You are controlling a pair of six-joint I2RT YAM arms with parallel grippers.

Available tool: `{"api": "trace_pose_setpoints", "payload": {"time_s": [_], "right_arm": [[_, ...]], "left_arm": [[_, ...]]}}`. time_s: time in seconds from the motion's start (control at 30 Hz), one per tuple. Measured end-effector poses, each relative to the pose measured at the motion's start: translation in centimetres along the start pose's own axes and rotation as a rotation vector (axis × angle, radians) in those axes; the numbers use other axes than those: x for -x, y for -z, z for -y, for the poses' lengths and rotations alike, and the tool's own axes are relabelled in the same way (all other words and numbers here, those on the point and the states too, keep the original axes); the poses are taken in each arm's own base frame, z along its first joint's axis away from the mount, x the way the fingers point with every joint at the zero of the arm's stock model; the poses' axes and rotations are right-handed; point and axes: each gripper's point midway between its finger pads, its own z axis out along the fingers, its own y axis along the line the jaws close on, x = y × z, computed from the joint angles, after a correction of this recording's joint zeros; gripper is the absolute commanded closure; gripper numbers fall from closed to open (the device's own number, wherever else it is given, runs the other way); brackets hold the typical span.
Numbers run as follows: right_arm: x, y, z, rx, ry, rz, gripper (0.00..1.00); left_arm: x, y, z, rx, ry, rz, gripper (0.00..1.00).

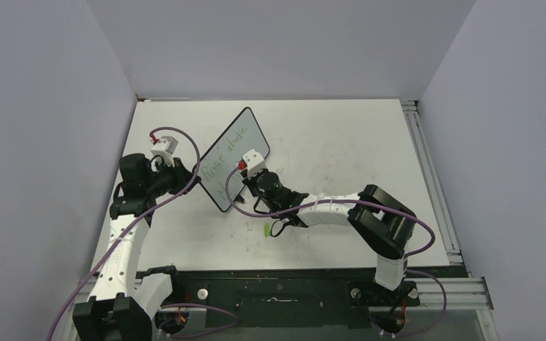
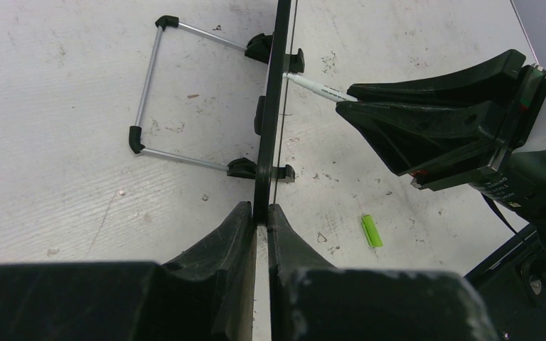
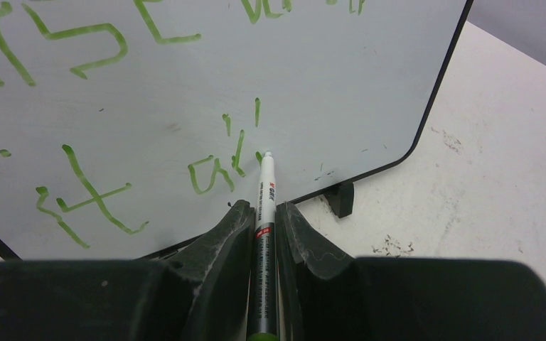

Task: Write a sentence on the whiteboard

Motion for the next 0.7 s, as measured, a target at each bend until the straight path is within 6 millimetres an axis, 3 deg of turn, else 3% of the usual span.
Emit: {"api": "trace_pose_setpoints", "payload": {"time_s": [0.3, 0.7], "right_arm": [[1.9, -0.3, -0.2, 0.005, -0.015, 0.041, 0.95], [2.8, -0.1, -0.5, 0.023, -0.02, 0.062, 0.95]], "left_arm": [[0.0, 0.0, 0.0, 0.0, 0.0, 0.0, 1.0], [0.0, 0.0, 0.0, 0.0, 0.0, 0.0, 1.0]]}}
